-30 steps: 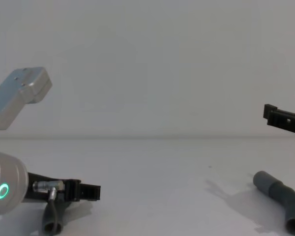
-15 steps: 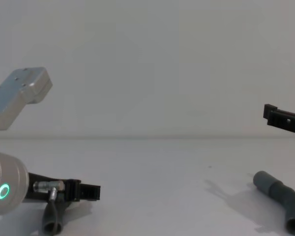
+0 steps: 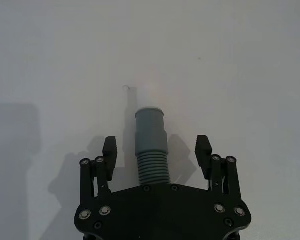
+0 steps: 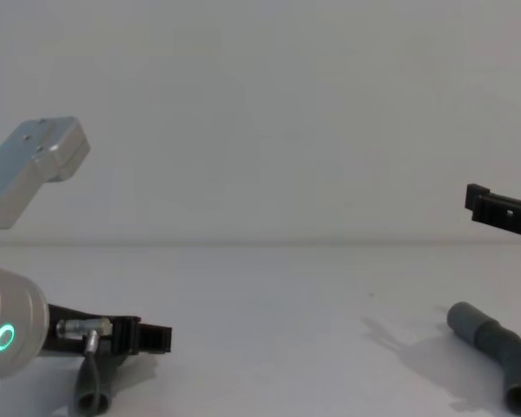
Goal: Use both hands to pick up one end of the pipe from the table, align the ends, and insert them.
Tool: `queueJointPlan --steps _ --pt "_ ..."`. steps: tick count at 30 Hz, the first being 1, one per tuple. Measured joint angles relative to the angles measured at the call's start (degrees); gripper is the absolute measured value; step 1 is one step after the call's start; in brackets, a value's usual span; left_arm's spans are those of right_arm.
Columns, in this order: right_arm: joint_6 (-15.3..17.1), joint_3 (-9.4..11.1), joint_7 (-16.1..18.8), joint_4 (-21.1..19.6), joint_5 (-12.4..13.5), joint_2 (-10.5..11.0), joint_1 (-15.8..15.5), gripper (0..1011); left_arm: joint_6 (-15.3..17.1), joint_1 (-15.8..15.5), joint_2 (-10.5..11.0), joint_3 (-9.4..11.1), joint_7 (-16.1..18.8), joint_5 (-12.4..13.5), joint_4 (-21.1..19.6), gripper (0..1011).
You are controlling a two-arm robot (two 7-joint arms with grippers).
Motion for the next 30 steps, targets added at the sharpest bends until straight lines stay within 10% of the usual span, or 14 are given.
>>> queueJointPlan --steps 20,30 --pt "0.00 0.00 0.00 0.00 0.00 0.00 0.00 1000 0.00 0.07 -0.07 -0.06 0.11 0.15 -0.10 336" --pt "0.00 0.00 0.00 0.00 0.00 0.00 0.00 1000 0.00 0.07 -0.07 -0.06 0.11 0.15 -0.10 327"
